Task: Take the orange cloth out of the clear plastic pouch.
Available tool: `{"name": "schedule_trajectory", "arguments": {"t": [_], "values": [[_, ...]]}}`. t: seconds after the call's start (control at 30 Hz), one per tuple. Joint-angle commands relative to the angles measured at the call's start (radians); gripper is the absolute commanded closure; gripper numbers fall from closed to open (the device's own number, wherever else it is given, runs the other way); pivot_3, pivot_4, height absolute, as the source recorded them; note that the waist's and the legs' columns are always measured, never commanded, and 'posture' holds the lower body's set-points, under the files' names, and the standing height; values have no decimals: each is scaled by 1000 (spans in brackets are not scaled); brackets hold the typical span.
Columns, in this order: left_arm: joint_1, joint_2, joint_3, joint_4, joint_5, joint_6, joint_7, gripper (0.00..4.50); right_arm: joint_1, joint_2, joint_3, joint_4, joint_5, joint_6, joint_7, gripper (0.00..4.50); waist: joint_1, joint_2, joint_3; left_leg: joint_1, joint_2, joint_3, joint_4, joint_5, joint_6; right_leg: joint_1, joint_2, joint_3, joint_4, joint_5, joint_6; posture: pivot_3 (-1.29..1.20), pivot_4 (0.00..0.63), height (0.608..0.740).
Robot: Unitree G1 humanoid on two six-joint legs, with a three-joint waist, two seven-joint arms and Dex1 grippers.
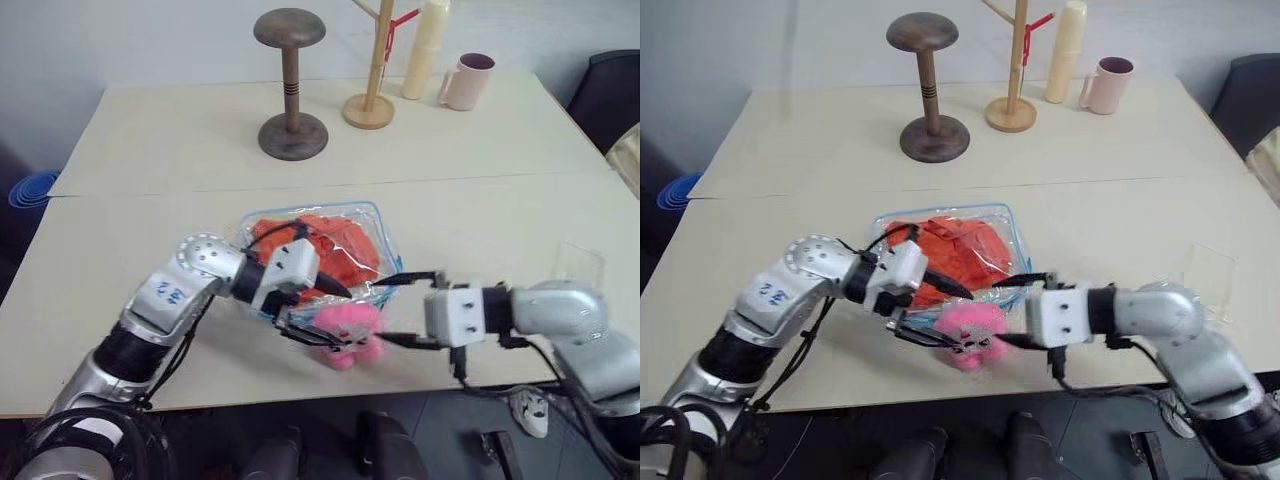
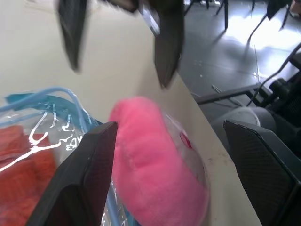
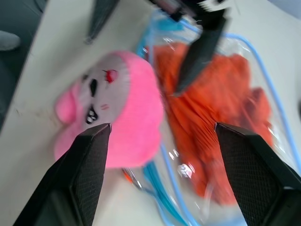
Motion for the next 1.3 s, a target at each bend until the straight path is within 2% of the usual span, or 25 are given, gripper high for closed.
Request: {"name": "schedule_trajectory", "arguments": {"t": [0.03, 0.1, 0.23, 0.37, 0.57, 0.63, 0.73, 0.97, 1.1, 1.3], "values": [[-14, -13, -52, 36, 88, -67, -11, 721, 19, -66, -62, 88, -36, -81, 33, 827, -4, 0, 0, 0, 0, 0, 0, 0, 0, 0, 0, 0, 0, 0, 0, 0, 150, 740], [-15, -15, -74, 64, 137, -100, -10, 721, 1, -83, -44, 180, -96, -165, 25, 827, -5, 0, 0, 1, 1, 2, -1, 0, 0, 0, 1, 0, 0, 0, 0, 0, 150, 740], [2, -16, -80, 90, 189, -145, -8, 721, -84, -39, 45, 348, -225, -342, -21, 827, -5, 0, 0, 1, 1, 5, 0, 0, 0, -1, 1, 0, 2, 0, 0, 0, 150, 740], [21, -9, -63, 84, 199, -161, -11, 1529, -166, 39, 124, 473, -308, -467, -74, 789, -6, 0, 0, 2, 1, 5, 0, 0, 0, -2, 1, 0, 3, 0, 0, 0, 150, 740], [30, -6, -21, 56, 186, -131, 6, 3354, -257, 117, 180, 561, -328, -522, -96, 789, -5, 0, 0, 1, 1, 5, 1, 0, 0, -2, 1, 0, 3, 0, 0, 0, 150, 740], [39, -4, -12, 41, 184, -122, 9, 3943, -275, 121, 192, 589, -344, -552, -97, 1213, -5, 0, 0, 1, 1, 5, 1, 0, 0, -3, 1, 0, 4, 0, 0, 0, 150, 740], [58, 4, 4, 20, 184, -109, 18, 4382, -291, 118, 194, 613, -334, -577, -91, 2010, -5, 0, 0, 1, 1, 5, 1, 0, 0, -3, 1, 0, 4, 0, 0, 0, 150, 740], [105, 25, 38, -9, 188, -91, 44, 4396, -292, 91, 192, 633, -290, -624, -44, 4483, -6, 0, 0, 1, 1, 5, 1, 0, 0, -3, 1, 0, 4, 0, 0, 0, 150, 740], [154, 53, 94, -58, 158, -33, 72, 4396, -281, 84, 185, 632, -282, -644, -40, 4500, -7, 0, 0, 1, 1, 5, 0, 0, 0, -3, 1, 0, 4, 0, 0, 0, 150, 740], [300, 165, 287, -173, 58, 65, 105, 4396, -257, 39, 161, 663, -274, -713, -44, 4500, -7, 0, 0, 1, 1, 5, 0, 0, 0, -3, 2, 0, 4, 0, 0, 0, 150, 740]]}}
